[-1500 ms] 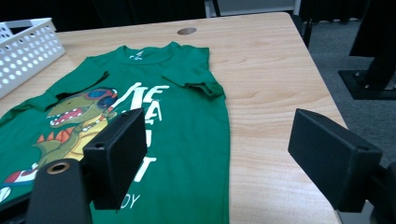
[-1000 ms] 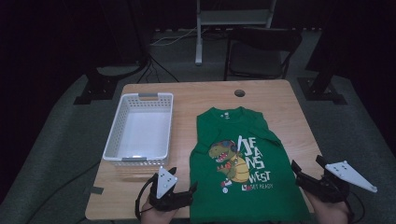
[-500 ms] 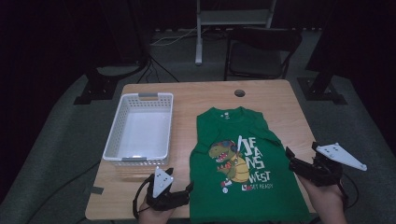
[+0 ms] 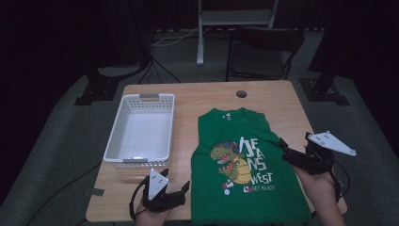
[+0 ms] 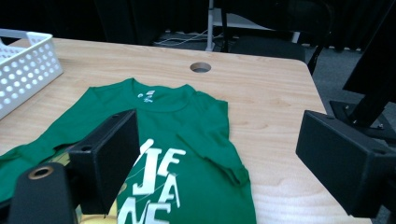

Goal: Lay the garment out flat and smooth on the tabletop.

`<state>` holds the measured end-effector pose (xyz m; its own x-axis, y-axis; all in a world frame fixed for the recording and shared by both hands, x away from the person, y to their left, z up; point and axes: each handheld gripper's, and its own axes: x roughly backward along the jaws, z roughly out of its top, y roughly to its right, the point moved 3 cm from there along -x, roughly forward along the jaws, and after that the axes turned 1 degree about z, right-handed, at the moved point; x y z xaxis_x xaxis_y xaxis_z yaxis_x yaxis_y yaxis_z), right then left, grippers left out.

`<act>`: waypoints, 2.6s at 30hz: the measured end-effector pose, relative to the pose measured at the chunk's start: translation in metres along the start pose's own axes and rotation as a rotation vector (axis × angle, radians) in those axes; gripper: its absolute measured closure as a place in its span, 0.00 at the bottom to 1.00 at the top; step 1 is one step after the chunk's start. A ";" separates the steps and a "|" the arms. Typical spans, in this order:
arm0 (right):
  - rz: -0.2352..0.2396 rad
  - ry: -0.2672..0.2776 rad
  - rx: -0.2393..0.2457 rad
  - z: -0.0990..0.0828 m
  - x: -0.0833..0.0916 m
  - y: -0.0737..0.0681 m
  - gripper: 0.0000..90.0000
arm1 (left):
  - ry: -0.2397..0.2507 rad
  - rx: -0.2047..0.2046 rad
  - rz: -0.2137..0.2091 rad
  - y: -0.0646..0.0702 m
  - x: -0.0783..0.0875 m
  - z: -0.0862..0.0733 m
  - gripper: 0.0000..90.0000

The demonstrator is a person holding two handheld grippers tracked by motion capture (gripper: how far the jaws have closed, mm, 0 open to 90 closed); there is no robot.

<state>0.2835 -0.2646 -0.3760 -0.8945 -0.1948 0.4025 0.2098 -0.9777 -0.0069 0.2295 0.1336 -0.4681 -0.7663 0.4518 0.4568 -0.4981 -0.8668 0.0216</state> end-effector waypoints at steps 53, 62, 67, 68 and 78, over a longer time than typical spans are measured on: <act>0.057 -0.179 -0.023 -0.007 -0.146 -0.006 0.15 | -0.043 -0.029 0.075 -0.005 -0.015 -0.011 0.20; 0.053 -0.208 -0.041 -0.011 -0.160 -0.002 0.15 | -0.048 -0.039 0.085 -0.006 -0.019 -0.014 0.20; 0.056 -0.237 -0.049 -0.017 -0.170 -0.003 0.16 | -0.046 -0.041 0.089 -0.007 -0.020 -0.016 0.20; 0.055 -0.241 -0.053 -0.019 -0.172 -0.002 0.17 | -0.046 -0.038 0.088 -0.007 -0.020 -0.016 0.20; 0.050 -0.299 -0.044 -0.033 -0.190 -0.011 0.27 | -0.058 -0.027 0.077 -0.009 -0.022 -0.019 0.20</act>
<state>0.4383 -0.2191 -0.4824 -0.7263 -0.2180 0.6519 0.2276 -0.9711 -0.0711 0.2430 0.1354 -0.4954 -0.7784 0.3699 0.5073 -0.4499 -0.8922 -0.0398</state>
